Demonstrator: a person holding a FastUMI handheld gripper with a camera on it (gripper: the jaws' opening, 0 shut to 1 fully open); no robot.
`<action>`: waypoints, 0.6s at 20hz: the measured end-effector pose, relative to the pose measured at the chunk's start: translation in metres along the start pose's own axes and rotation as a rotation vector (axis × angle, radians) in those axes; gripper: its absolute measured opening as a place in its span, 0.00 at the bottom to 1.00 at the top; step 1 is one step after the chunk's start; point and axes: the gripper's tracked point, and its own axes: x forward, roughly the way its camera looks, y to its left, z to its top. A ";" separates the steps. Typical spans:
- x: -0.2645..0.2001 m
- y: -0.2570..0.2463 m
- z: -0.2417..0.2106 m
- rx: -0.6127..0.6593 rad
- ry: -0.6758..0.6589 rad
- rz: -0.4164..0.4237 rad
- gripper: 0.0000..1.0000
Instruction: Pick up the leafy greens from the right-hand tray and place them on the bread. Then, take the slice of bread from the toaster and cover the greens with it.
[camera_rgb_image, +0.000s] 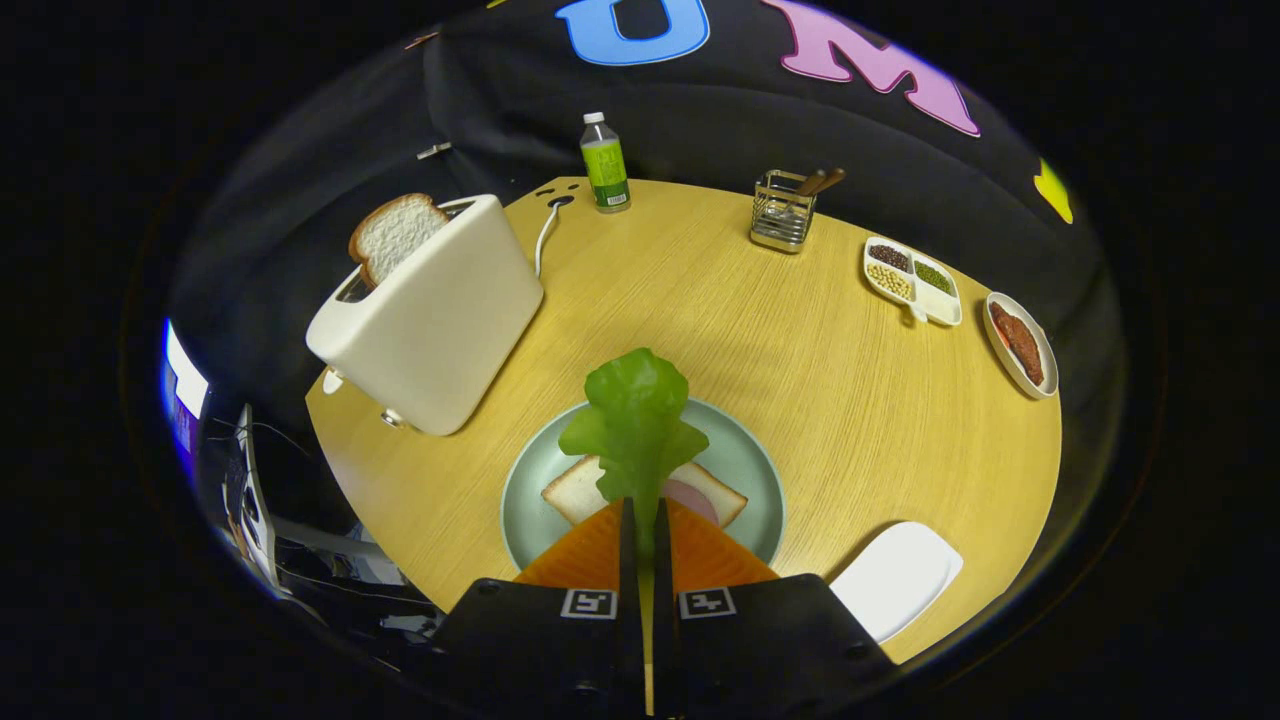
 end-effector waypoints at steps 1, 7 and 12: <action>0.003 0.001 -0.001 -0.003 0.007 -0.003 0.08; 0.019 0.003 0.000 0.013 0.012 -0.029 0.33; 0.027 0.006 0.000 0.027 0.006 -0.038 0.95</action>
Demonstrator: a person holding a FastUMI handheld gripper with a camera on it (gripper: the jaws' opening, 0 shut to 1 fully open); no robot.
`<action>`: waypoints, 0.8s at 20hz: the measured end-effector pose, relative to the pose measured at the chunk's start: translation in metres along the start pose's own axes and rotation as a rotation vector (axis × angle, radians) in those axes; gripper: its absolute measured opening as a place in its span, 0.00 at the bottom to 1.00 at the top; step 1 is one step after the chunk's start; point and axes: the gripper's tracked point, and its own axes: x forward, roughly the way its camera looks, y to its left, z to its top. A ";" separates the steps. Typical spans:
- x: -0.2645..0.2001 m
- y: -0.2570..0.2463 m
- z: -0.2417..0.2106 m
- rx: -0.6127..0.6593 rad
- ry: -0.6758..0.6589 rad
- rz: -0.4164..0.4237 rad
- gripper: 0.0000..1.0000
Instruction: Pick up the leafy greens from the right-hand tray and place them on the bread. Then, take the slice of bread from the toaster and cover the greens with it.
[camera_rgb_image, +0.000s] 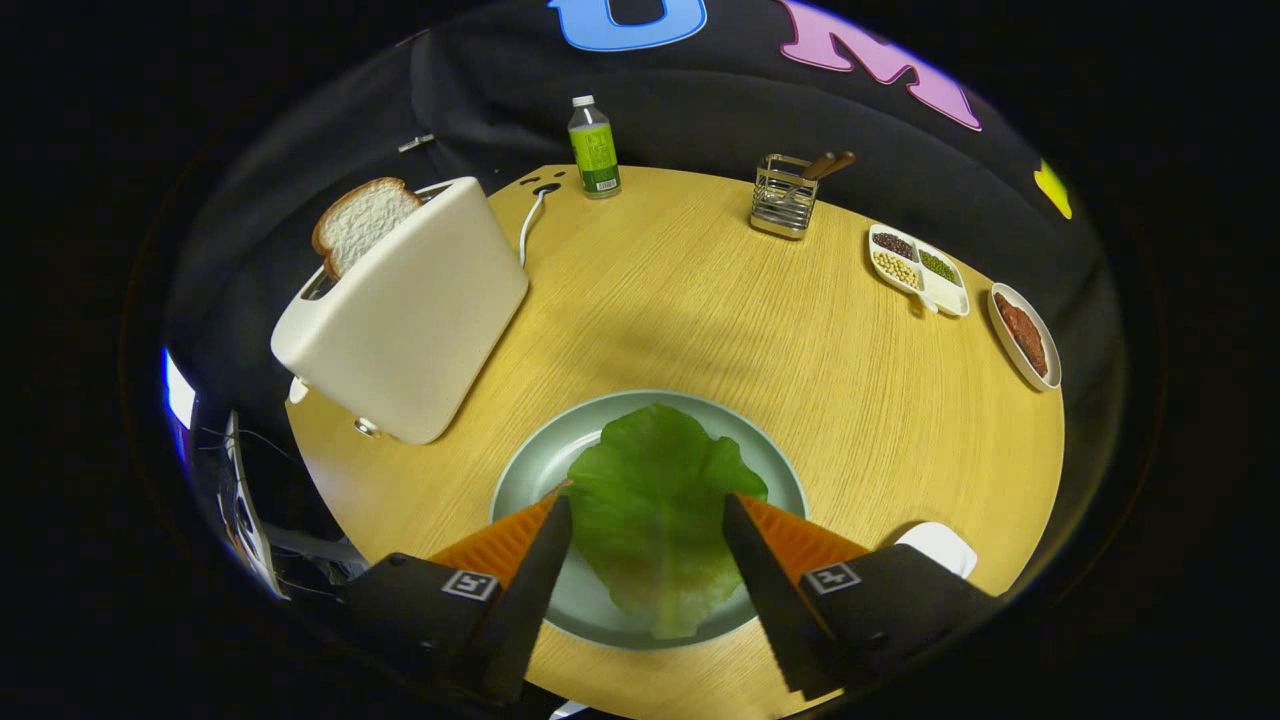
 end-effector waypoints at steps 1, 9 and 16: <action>-0.003 0.002 0.004 0.003 -0.013 0.003 1.00; -0.034 0.038 0.077 -0.059 -0.197 0.018 0.99; -0.061 0.126 0.163 -0.224 -0.357 0.104 0.99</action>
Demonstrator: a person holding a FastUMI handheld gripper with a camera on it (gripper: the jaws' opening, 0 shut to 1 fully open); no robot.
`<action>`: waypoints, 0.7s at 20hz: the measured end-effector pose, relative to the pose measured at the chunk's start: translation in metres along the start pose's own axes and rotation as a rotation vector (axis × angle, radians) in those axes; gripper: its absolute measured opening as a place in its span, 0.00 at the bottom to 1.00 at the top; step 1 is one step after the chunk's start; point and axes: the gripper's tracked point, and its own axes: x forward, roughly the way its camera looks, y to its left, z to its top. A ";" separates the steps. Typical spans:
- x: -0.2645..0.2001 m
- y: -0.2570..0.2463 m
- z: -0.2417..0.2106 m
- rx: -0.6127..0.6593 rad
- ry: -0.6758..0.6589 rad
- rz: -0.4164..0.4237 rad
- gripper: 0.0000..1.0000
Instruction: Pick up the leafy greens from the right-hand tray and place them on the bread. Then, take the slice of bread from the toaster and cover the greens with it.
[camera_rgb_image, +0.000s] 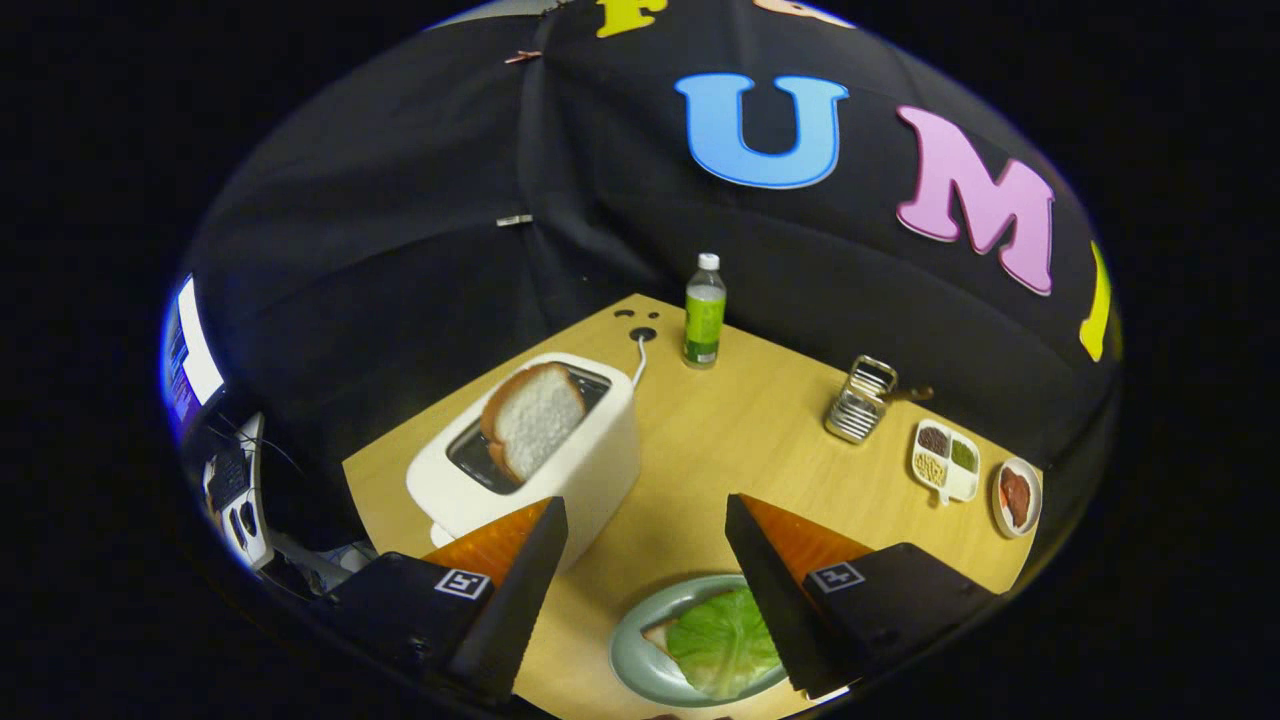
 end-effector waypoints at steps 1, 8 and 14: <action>0.005 0.012 0.012 -0.018 -0.011 0.009 0.99; 0.057 0.076 0.039 -0.081 -0.008 0.062 0.99; 0.105 0.071 0.027 -0.139 0.055 -0.057 0.97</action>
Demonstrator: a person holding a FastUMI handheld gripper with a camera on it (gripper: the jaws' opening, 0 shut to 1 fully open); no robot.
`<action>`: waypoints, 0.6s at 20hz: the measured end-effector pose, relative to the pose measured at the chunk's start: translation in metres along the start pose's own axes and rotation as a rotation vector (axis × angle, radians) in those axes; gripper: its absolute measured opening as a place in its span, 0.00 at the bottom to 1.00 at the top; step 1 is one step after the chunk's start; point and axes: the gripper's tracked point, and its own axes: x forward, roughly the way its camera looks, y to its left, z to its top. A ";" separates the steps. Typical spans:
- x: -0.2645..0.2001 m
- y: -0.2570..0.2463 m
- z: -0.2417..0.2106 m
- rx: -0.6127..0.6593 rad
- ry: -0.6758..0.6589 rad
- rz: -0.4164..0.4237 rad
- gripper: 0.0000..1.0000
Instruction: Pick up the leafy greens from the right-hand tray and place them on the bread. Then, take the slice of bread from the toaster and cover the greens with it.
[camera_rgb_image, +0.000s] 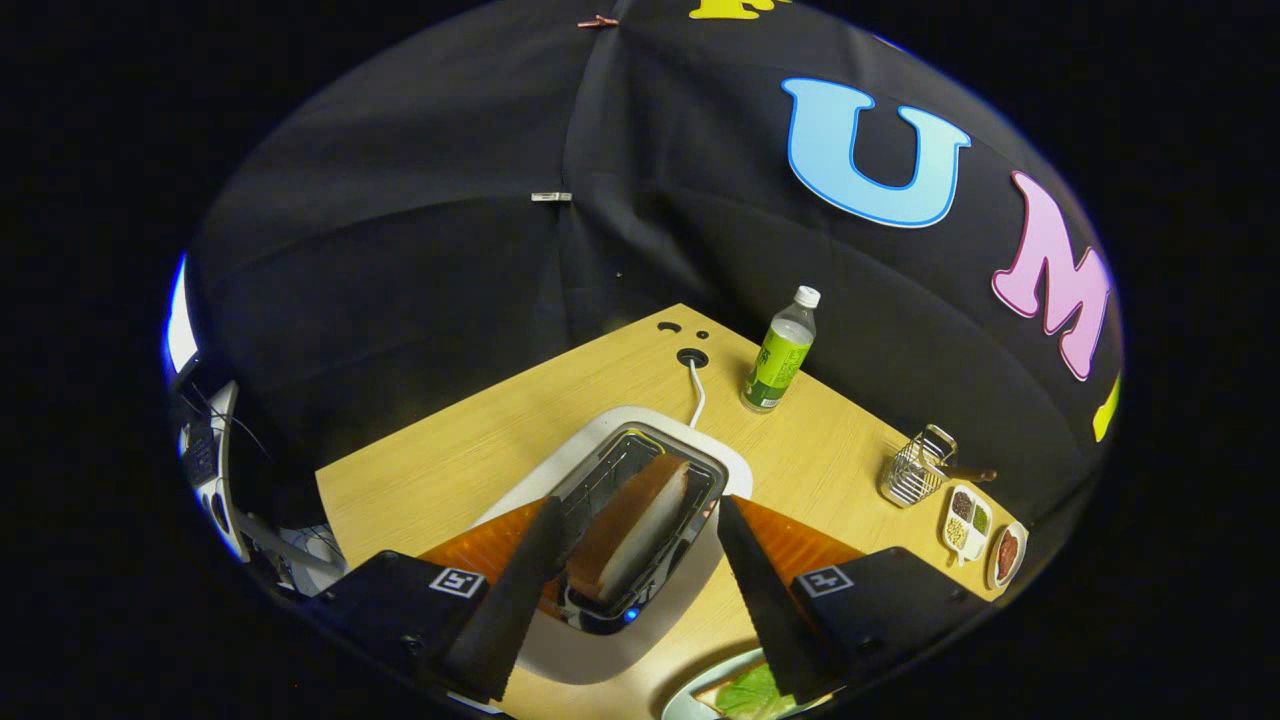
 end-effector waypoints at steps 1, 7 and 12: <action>0.004 0.001 -0.001 -0.012 0.008 -0.011 0.95; 0.015 -0.001 -0.003 -0.033 0.036 -0.044 0.46; 0.014 -0.002 -0.005 0.068 0.083 -0.034 0.23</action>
